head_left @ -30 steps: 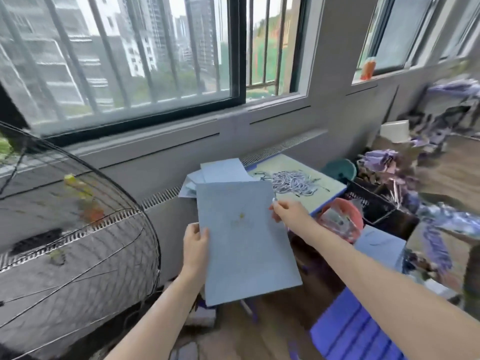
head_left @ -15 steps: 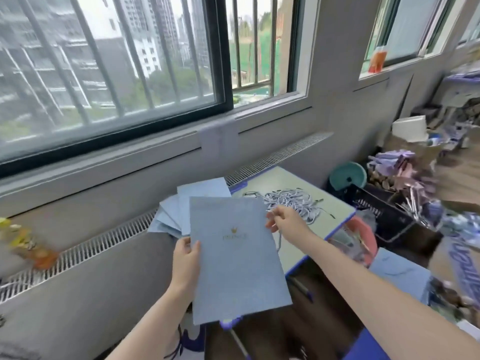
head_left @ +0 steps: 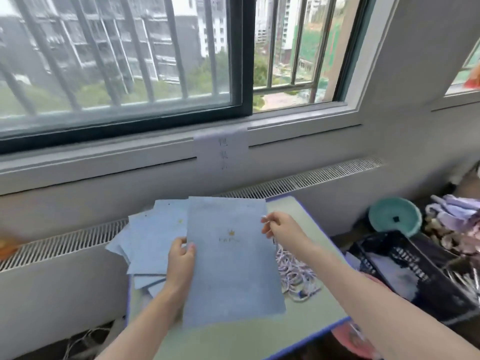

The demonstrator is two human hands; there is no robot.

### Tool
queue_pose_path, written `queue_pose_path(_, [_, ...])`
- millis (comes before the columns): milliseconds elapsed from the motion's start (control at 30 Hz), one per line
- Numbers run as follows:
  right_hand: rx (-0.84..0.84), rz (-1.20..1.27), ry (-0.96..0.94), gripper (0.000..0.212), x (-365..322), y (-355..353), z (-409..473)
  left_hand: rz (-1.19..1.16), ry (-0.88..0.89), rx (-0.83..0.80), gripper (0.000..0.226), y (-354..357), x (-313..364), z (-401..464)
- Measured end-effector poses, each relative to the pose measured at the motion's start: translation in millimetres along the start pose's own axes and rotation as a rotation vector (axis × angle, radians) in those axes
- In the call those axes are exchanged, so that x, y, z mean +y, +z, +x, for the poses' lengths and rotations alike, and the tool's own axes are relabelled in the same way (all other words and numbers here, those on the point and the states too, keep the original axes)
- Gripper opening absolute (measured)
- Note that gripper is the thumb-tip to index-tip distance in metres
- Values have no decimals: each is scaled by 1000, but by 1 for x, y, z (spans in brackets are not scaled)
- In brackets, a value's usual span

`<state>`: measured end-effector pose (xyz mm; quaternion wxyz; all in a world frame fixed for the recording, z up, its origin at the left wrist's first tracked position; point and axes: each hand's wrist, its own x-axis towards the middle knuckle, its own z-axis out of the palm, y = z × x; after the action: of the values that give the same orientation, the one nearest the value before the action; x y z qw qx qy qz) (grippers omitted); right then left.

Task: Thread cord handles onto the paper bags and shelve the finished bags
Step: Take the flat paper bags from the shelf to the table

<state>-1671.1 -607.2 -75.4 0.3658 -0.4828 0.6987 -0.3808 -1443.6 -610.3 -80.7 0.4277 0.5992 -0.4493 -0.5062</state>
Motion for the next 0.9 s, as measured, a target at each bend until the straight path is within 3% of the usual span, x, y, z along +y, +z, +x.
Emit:
queue_pose_path(300, [-101, 26, -49, 32, -15, 2, 51, -51, -5, 54, 12, 33, 15, 18])
queue_pose_path(667, [14, -59, -110, 16, 6, 15, 66, -99, -36, -80, 10, 58, -3, 35])
queue_pose_path(900, [77, -98, -202, 21, 56, 41, 98, -73, 46, -39, 8, 94, -56, 60])
